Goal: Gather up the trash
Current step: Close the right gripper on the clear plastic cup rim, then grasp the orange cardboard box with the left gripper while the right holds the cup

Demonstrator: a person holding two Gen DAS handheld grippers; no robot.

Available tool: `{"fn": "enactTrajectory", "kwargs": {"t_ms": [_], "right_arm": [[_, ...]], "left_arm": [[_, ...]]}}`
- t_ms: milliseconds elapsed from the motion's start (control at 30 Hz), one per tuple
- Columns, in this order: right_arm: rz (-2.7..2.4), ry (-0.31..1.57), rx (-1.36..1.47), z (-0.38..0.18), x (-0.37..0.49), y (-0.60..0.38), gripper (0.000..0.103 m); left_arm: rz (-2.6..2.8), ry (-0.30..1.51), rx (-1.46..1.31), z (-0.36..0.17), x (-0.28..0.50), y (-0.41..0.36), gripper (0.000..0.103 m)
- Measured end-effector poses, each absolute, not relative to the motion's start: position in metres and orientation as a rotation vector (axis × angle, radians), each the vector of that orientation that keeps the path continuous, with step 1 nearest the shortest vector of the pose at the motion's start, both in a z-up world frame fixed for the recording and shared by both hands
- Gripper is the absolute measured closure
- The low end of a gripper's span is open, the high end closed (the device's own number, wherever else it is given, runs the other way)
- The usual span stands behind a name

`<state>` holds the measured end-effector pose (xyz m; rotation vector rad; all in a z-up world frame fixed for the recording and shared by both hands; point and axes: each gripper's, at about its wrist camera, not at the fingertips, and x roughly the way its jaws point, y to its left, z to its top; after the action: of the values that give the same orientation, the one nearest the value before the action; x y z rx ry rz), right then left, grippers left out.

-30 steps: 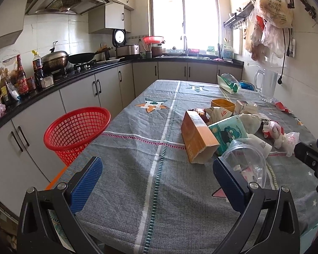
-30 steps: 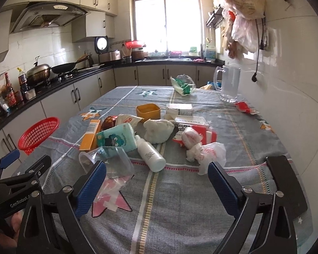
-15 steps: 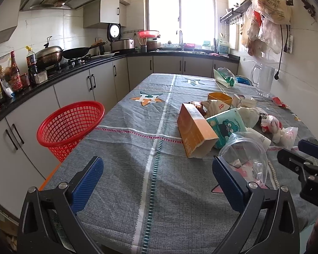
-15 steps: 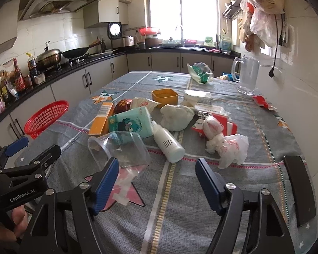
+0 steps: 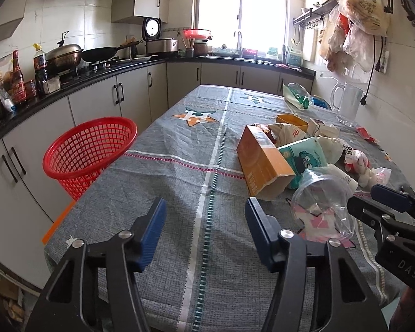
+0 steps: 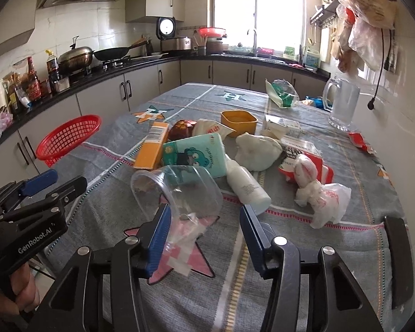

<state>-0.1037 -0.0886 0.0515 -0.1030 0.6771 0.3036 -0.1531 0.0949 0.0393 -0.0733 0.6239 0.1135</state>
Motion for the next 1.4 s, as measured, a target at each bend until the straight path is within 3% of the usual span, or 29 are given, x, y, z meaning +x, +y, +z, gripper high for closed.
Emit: {"fn": "enactTrajectory", "kwargs": {"t_ms": [200,233,267,333,567,767,1033,1067,1133,1400], "right_arm": [[0.314,0.667,-0.154,0.050,-0.104,-0.073,0.047],[0.315,0.672,-0.163,0.048,-0.103,-0.071,0.056],[0.311,0.679,-0.181,0.044,-0.101,-0.068,0.078],[0.302,0.704,-0.190,0.038,-0.096,-0.067,0.094],[0.271,0.661,-0.099,0.048,-0.099,-0.092,0.097],[0.231,0.622,-0.024,0.059,-0.103,-0.114,0.097],[0.215,0.613,0.031,0.063,-0.103,-0.132,0.097],[0.216,0.614,0.033,0.063,-0.103,-0.133,0.097],[0.216,0.612,0.035,0.062,-0.103,-0.134,0.097],[0.235,0.619,0.028,0.060,-0.102,-0.128,0.097]], "left_arm": [[0.040,0.660,-0.096,0.038,-0.144,0.096,0.051],[0.023,0.675,-0.105,0.038,-0.140,0.097,0.051],[0.013,0.687,-0.122,0.038,-0.135,0.099,0.051],[-0.021,0.716,-0.144,0.038,-0.125,0.101,0.051],[-0.081,0.792,-0.220,0.046,-0.086,0.098,0.049],[-0.090,0.830,-0.220,0.050,-0.056,0.078,0.035],[-0.030,0.866,-0.108,0.033,-0.032,0.059,0.035],[-0.021,0.860,-0.116,0.032,-0.032,0.062,0.036],[-0.010,0.853,-0.124,0.031,-0.033,0.070,0.048],[0.019,0.871,-0.139,0.022,-0.019,0.091,0.049]]}}
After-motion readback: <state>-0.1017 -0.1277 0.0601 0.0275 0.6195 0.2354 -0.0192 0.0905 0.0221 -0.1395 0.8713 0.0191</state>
